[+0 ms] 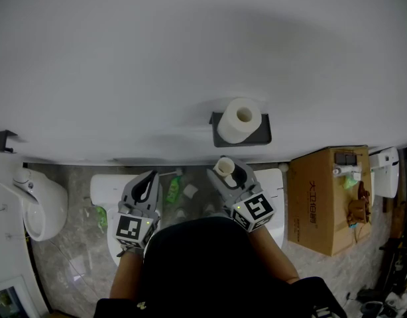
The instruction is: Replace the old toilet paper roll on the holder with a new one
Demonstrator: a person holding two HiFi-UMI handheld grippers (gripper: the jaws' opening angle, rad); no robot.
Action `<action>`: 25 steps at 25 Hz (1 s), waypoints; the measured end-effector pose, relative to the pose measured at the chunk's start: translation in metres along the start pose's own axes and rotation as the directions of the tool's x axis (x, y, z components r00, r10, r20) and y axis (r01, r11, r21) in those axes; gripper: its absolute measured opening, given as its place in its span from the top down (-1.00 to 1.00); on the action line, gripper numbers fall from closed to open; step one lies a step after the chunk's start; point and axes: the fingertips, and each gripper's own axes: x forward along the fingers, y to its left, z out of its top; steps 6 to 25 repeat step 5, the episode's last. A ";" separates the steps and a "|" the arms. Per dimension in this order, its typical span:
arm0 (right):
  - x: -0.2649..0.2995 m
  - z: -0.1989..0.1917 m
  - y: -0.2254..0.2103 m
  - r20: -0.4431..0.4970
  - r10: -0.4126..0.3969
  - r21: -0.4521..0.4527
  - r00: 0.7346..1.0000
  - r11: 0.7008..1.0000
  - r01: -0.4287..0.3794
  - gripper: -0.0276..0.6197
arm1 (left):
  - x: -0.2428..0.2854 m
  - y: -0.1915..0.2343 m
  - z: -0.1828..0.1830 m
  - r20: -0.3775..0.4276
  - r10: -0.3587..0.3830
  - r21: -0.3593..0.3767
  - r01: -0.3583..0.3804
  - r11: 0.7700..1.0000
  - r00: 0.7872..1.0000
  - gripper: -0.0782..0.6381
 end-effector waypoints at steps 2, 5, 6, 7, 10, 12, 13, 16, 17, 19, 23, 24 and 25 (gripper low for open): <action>-0.002 0.000 -0.001 -0.001 -0.003 0.001 1.000 1.000 0.003 0.33 | 0.001 -0.002 0.000 -0.007 -0.003 0.008 0.003 1.000 1.000 0.74; -0.004 0.000 -0.003 -0.001 -0.006 0.002 1.000 1.000 0.006 0.33 | 0.003 -0.005 0.000 -0.015 -0.007 0.017 0.007 1.000 1.000 0.74; -0.004 0.000 -0.003 -0.001 -0.006 0.002 1.000 1.000 0.006 0.33 | 0.003 -0.005 0.000 -0.015 -0.007 0.017 0.007 1.000 1.000 0.74; -0.004 0.000 -0.003 -0.001 -0.006 0.002 1.000 1.000 0.006 0.33 | 0.003 -0.005 0.000 -0.015 -0.007 0.017 0.007 1.000 1.000 0.74; -0.004 0.000 -0.003 -0.001 -0.006 0.002 1.000 1.000 0.006 0.33 | 0.003 -0.005 0.000 -0.015 -0.007 0.017 0.007 1.000 1.000 0.74; -0.004 0.000 -0.003 -0.001 -0.006 0.002 1.000 1.000 0.006 0.33 | 0.003 -0.005 0.000 -0.015 -0.007 0.017 0.007 1.000 1.000 0.74; -0.004 0.000 -0.003 -0.001 -0.006 0.002 1.000 1.000 0.006 0.33 | 0.003 -0.005 0.000 -0.015 -0.007 0.017 0.007 1.000 1.000 0.74; -0.004 0.000 -0.003 -0.001 -0.006 0.002 1.000 1.000 0.006 0.33 | 0.003 -0.005 0.000 -0.015 -0.007 0.017 0.007 1.000 1.000 0.74; -0.004 0.000 -0.003 -0.001 -0.006 0.002 1.000 1.000 0.006 0.33 | 0.003 -0.005 0.000 -0.015 -0.007 0.017 0.007 1.000 1.000 0.74; -0.004 0.000 -0.003 -0.001 -0.006 0.002 1.000 1.000 0.006 0.33 | 0.003 -0.005 0.000 -0.015 -0.007 0.017 0.007 1.000 1.000 0.74; -0.004 0.000 -0.003 -0.001 -0.006 0.002 1.000 1.000 0.006 0.33 | 0.003 -0.005 0.000 -0.015 -0.007 0.017 0.007 1.000 1.000 0.74; -0.004 0.000 -0.003 -0.001 -0.006 0.002 1.000 1.000 0.006 0.33 | 0.003 -0.005 0.000 -0.015 -0.007 0.017 0.007 1.000 1.000 0.74; -0.004 0.000 -0.003 -0.001 -0.006 0.002 1.000 1.000 0.006 0.33 | 0.003 -0.005 0.000 -0.015 -0.007 0.017 0.007 1.000 1.000 0.74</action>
